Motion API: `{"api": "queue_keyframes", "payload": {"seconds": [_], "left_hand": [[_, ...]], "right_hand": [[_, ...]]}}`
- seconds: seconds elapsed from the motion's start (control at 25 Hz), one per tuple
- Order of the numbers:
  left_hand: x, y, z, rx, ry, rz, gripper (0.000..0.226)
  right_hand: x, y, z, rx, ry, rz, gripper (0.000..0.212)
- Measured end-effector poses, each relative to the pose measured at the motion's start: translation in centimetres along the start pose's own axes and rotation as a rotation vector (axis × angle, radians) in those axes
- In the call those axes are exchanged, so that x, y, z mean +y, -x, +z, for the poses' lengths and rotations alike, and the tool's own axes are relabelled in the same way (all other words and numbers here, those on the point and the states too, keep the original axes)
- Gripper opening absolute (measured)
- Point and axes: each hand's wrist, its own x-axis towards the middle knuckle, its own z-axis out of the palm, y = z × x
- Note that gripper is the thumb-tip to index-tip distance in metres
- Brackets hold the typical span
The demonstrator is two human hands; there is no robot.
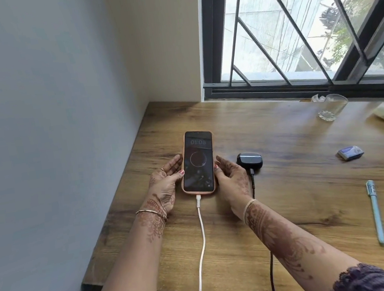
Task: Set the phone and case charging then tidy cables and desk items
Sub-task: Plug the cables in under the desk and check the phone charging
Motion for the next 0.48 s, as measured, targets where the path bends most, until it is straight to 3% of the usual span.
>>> {"api": "queue_keyframes", "payload": {"seconds": [0.48], "left_hand": [[0.23, 0.38, -0.07, -0.035, 0.042, -0.013, 0.051]], "right_hand": [[0.55, -0.84, -0.08, -0.052, -0.082, 0.067, 0.023]]}}
